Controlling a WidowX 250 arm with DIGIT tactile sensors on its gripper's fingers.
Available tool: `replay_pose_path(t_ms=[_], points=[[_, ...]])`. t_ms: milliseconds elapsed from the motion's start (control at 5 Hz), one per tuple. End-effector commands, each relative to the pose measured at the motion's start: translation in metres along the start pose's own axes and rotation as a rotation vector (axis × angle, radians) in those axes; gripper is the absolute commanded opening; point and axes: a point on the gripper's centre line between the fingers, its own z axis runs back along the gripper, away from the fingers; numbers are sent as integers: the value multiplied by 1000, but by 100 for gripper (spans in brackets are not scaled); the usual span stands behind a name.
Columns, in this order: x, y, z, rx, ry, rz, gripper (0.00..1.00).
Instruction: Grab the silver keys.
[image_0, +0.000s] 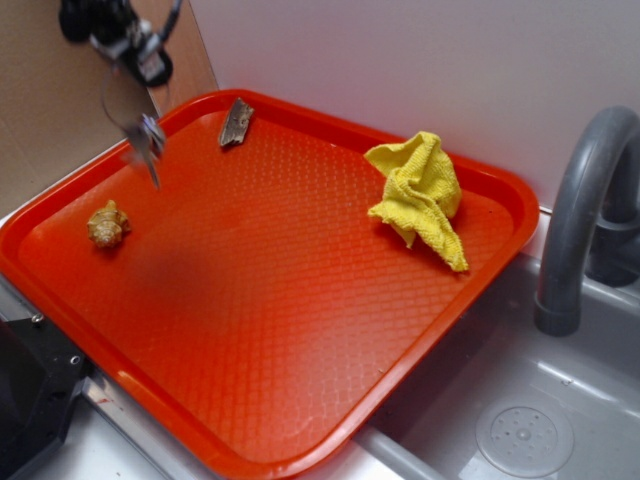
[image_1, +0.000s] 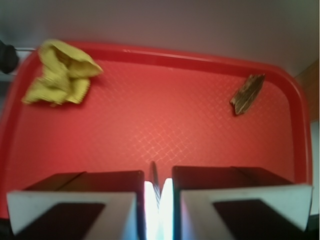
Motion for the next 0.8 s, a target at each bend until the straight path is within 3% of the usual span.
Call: replay_pose_path(t_ms=[0,600], points=[[18,-11,80,109,70,80,0],[20,-5,77,82,125,100,0]])
